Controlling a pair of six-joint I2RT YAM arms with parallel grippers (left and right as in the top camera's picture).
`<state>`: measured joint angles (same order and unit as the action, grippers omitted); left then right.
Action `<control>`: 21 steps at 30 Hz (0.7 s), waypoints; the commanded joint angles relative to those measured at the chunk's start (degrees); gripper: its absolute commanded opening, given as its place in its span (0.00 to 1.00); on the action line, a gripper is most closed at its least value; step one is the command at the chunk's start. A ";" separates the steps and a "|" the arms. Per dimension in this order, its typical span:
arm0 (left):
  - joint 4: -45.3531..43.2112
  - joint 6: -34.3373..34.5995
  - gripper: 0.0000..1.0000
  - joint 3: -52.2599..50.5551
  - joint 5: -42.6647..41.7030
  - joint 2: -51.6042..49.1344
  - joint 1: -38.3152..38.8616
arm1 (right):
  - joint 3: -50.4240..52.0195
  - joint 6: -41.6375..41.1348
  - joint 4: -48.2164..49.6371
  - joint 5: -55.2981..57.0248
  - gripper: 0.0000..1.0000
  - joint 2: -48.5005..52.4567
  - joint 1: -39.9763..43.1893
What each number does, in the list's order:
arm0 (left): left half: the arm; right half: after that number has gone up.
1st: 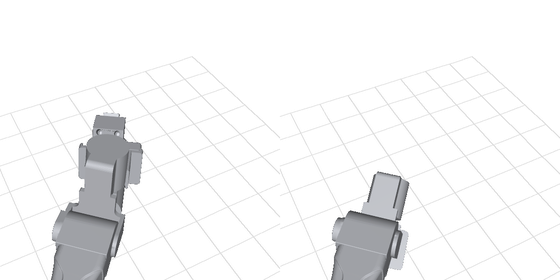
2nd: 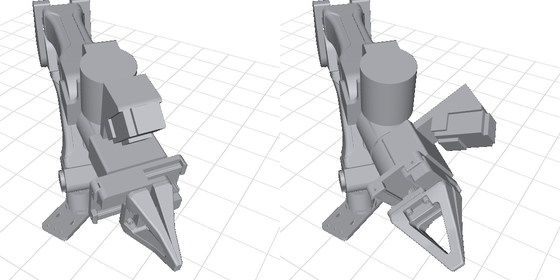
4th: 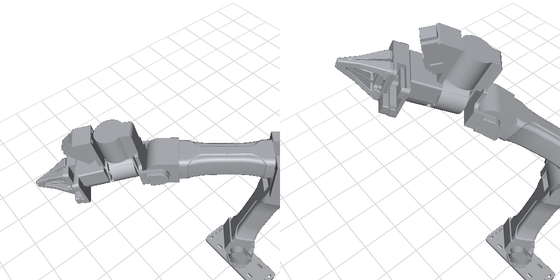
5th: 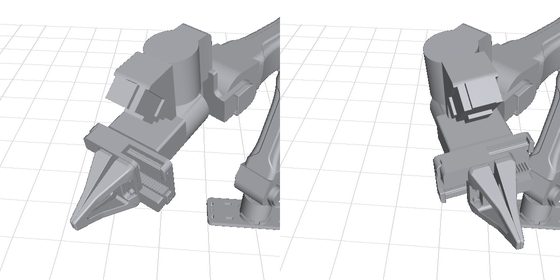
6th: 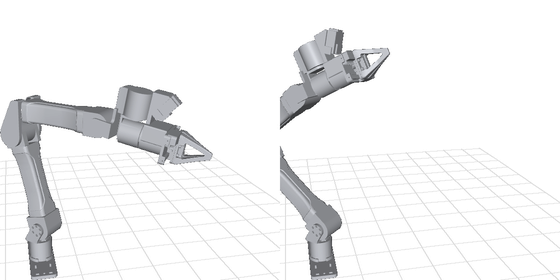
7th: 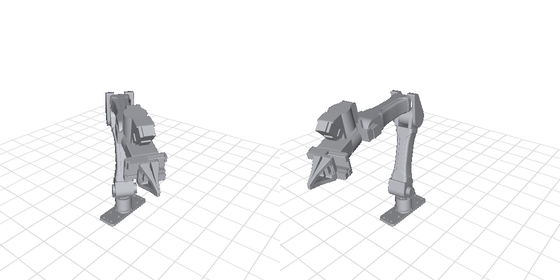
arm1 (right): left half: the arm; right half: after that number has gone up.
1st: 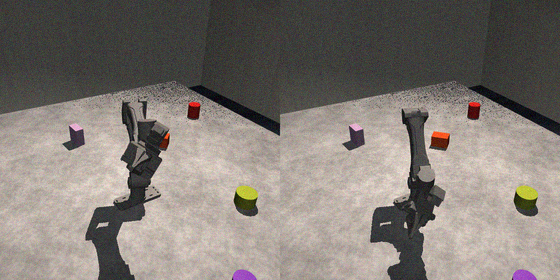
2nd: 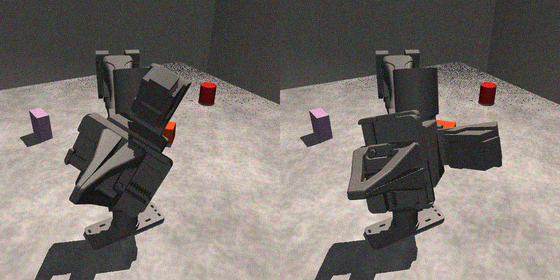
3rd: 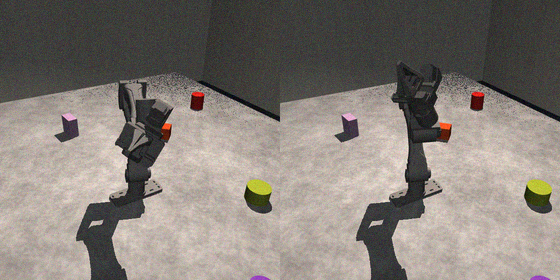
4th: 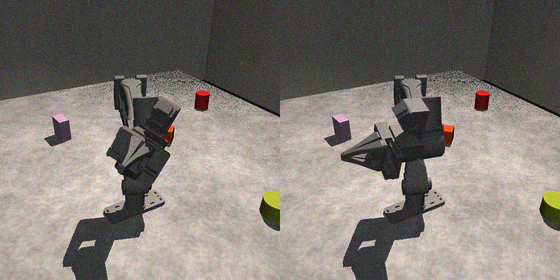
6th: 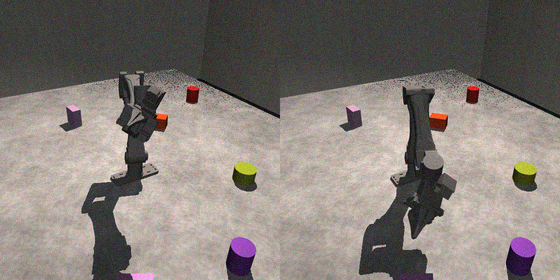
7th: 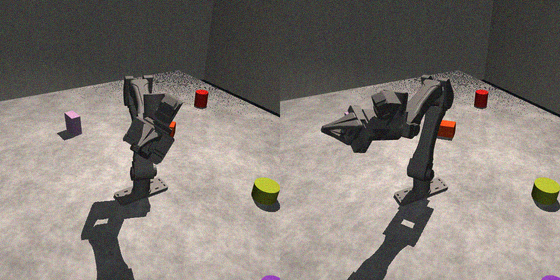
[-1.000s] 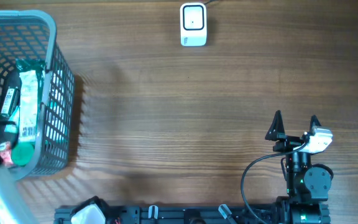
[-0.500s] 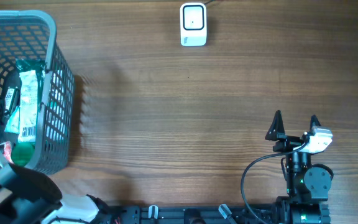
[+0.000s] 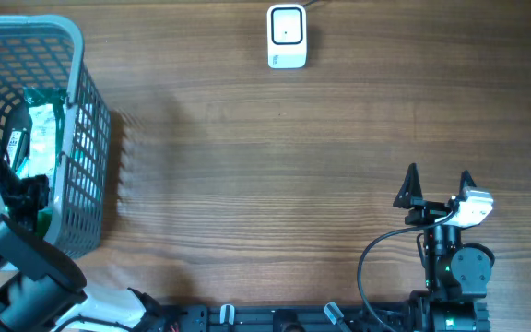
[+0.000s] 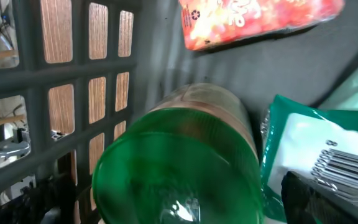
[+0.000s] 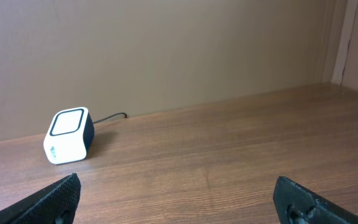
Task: Scan the item barcode
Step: 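Reach the left gripper into the basket and grasp the green-capped jar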
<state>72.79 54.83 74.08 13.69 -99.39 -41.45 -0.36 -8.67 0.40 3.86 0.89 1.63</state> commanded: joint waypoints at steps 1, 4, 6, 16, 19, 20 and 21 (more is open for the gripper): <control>-1.53 0.94 1.00 -1.70 1.40 -0.17 -0.57 | 0.07 1.01 0.20 -0.92 1.00 -0.24 0.13; -4.48 0.96 1.00 -3.26 1.38 -0.17 -0.57 | 0.07 1.01 0.20 -0.92 1.00 -0.24 0.13; -7.74 0.96 1.00 -5.11 1.38 -0.17 -0.57 | 0.07 1.03 0.20 -0.92 1.00 -0.24 0.11; -10.60 0.81 0.54 -6.40 1.38 -0.11 -0.57 | 0.07 1.01 0.20 -0.92 1.00 -0.24 0.13; -9.44 -2.27 0.48 -3.61 0.39 0.17 -0.57 | 0.07 1.01 0.20 -0.92 1.00 -0.24 0.11; -8.04 -2.36 0.48 -1.51 0.31 0.26 -0.57 | 0.07 0.98 0.20 -0.92 1.00 -0.24 0.13; -6.32 -2.34 0.48 1.25 0.28 0.42 -0.57 | 0.07 1.01 0.20 -0.92 0.99 -0.24 0.13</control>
<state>63.55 54.06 69.17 14.24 -99.11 -41.65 -0.36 -8.67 0.40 3.84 0.89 1.63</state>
